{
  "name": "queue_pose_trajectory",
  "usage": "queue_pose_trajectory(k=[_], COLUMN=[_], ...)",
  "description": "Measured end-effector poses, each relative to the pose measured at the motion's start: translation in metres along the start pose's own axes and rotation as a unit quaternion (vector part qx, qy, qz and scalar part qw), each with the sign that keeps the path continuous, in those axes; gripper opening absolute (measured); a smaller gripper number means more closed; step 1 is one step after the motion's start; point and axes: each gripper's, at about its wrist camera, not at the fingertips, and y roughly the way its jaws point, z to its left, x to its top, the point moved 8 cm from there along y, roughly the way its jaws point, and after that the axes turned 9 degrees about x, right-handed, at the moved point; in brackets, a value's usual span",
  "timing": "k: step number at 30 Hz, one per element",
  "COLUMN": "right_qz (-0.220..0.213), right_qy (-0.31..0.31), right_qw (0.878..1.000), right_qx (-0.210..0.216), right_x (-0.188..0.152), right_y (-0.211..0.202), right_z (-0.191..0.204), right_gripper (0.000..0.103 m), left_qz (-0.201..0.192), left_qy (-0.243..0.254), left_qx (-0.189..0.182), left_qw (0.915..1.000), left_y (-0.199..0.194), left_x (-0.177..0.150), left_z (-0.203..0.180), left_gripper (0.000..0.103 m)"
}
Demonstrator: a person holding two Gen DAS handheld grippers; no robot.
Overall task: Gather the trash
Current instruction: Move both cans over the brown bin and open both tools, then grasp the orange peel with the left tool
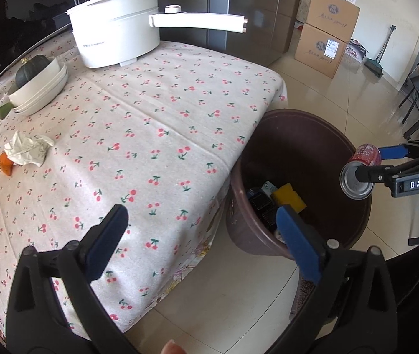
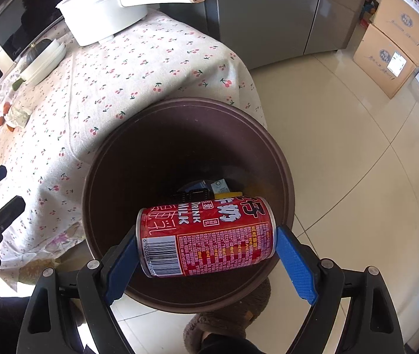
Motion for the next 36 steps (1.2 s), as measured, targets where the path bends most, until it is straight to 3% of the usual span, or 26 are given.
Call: queue_pose_trajectory(k=[6, 8, 26, 36], right_qz=[-0.011, -0.022, -0.046, -0.053], right_qy=[-0.013, -0.020, -0.053, -0.084], right_qw=[1.000, 1.000, 0.998, 0.994], right_qx=[-0.001, -0.005, 0.007, 0.037], right_x=[0.010, 0.015, 0.039, 0.056], right_y=[0.002, 0.000, -0.006, -0.001], right_z=[0.020, 0.027, 0.091, 0.157], right_gripper=[0.092, 0.102, 0.102, 0.102], left_qz=[0.010, 0.012, 0.018, 0.018], left_qy=[-0.015, -0.022, -0.097, -0.163], left_qx=[0.018, 0.021, 0.033, 0.060], left_qw=[0.9997, 0.9995, 0.9945, 0.9847], left_y=[-0.004, -0.006, -0.023, -0.034], left_x=[-0.009, -0.012, -0.022, -0.037], left_z=[0.025, 0.033, 0.097, 0.158], left_gripper=[0.102, 0.102, 0.102, 0.102])
